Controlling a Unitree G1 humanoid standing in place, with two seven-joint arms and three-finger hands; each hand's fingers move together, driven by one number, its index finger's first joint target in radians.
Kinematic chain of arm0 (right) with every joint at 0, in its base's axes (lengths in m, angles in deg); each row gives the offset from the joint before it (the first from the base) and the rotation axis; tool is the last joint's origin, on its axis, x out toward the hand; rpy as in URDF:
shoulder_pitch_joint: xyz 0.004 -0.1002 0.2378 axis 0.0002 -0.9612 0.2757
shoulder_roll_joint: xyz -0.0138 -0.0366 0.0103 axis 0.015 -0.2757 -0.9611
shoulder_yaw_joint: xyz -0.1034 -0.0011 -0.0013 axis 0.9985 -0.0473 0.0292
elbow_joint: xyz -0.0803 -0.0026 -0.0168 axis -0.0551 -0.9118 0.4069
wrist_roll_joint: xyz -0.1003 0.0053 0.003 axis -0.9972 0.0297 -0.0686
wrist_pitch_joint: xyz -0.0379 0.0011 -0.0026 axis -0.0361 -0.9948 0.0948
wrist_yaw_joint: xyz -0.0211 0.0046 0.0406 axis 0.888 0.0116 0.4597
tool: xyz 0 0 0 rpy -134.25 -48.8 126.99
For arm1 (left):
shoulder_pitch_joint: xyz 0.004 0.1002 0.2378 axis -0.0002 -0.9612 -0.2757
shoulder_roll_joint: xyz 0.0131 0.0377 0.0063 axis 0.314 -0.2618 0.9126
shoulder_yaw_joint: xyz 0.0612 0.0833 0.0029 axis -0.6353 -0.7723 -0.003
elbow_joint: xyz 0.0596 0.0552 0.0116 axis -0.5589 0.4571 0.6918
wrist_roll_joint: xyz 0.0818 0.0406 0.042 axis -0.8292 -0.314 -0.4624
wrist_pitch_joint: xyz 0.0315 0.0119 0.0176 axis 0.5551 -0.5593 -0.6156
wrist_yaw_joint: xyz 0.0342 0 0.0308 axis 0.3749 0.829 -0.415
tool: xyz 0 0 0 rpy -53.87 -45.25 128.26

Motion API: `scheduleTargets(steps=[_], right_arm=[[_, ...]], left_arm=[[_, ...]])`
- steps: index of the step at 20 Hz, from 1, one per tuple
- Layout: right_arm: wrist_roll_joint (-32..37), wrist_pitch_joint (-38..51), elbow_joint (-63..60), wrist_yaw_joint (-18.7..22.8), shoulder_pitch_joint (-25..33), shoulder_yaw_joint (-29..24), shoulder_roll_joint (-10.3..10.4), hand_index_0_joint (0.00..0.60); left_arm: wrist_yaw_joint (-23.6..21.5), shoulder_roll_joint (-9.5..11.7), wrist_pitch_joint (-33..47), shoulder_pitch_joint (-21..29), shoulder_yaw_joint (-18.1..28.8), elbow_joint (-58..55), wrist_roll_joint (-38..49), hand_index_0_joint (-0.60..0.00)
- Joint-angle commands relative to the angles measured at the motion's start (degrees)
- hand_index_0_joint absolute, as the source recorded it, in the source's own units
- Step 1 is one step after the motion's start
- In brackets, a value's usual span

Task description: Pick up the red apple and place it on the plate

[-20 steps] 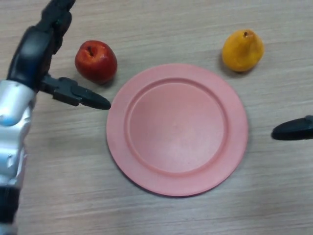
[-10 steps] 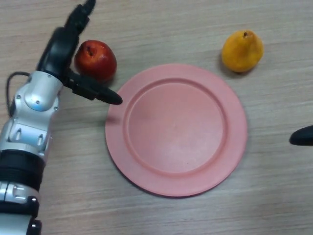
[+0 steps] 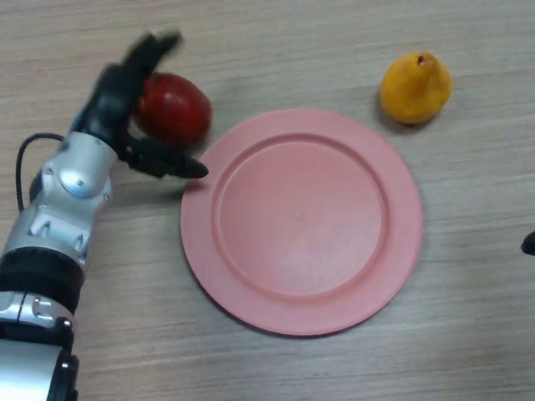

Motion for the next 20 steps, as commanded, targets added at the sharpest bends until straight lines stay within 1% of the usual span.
scheduleTargets(steps=[1,2,3,6,7,8,9,10,11,12,13,14,15,16,17,18,19,20], right_arm=[[-2.60,8.90,1.64,0.24,0.85,-5.24,-2.62,0.000],[-2.67,8.94,1.53,0.25,0.89,-5.24,-2.61,0.000],[-2.86,9.01,1.48,0.34,1.08,-5.23,-2.65,0.000],[-2.65,8.48,1.94,0.37,1.35,-5.27,-2.74,0.000],[-2.65,8.53,2.20,0.40,1.27,-5.07,-2.60,0.000],[-2.53,8.51,2.40,0.33,1.18,-5.06,-2.50,0.000],[-2.62,8.63,2.48,0.45,1.14,-4.67,-2.31,0.000],[-2.75,8.68,2.53,0.49,1.10,-4.50,-2.32,0.000],[-2.64,8.17,2.65,0.39,1.49,-4.46,-2.58,0.000],[-2.58,7.93,2.69,0.37,1.68,-4.46,-2.68,0.000],[-2.09,7.15,2.89,0.40,2.03,-4.39,-2.69,0.000],[-2.02,6.99,2.92,0.47,2.09,-4.27,-2.68,0.000],[-1.73,6.61,2.98,0.59,2.45,-4.14,-2.83,0.000],[-1.58,6.44,3.05,0.60,2.57,-4.18,-2.90,0.000],[-1.37,6.82,3.16,0.62,2.34,-4.30,-2.78,0.000],[-1.36,6.98,3.15,0.65,2.22,-4.29,-2.75,0.000],[-1.04,6.64,3.33,0.63,2.08,-4.50,-2.73,0.000],[-0.96,6.39,3.40,0.63,2.11,-4.56,-2.84,0.000]], left_arm=[[-1.58,3.04,7.28,1.67,0.01,-2.53,-5.82,-0.600],[-1.38,3.04,6.86,1.41,0.44,-2.95,-6.31,-0.600],[-3.46,2.99,7.71,1.81,1.64,-3.08,-7.03,-0.600],[-5.82,3.47,7.59,1.79,3.27,-5.95,-7.45,-0.600],[-7.74,4.32,7.66,1.24,3.34,-9.27,-8.83,-0.600],[-8.67,4.62,7.69,1.15,3.60,-10.84,-9.23,-0.600],[-7.10,4.59,5.81,0.09,4.60,-16.59,-8.15,-0.600],[-5.83,4.40,4.43,-0.75,5.00,-19.74,-7.46,-0.600],[-1.58,3.33,0.08,-3.48,5.34,-28.64,-5.16,-0.600],[0.18,2.93,-1.05,-4.57,5.03,-31.98,-4.37,-0.600],[0.88,3.12,-1.19,-7.02,4.26,-39.66,-5.90,-0.600],[1.84,2.69,-2.53,-8.44,4.32,-42.74,-6.03,-0.600],[5.34,2.75,-1.84,-12.69,2.75,-50.46,-8.01,-0.600],[6.77,2.70,-1.22,-13.94,2.69,-52.84,-8.28,-0.600],[13.80,2.73,-0.49,-19.21,1.93,-60.31,-8.92,-0.600],[15.81,3.33,1.15,-20.51,1.71,-62.03,-10.22,-0.600],[22.06,3.63,3.15,-24.91,2.09,-66.77,-12.71,-0.600],[23.69,3.46,4.31,-26.19,2.40,-67.84,-13.10,-0.600]])
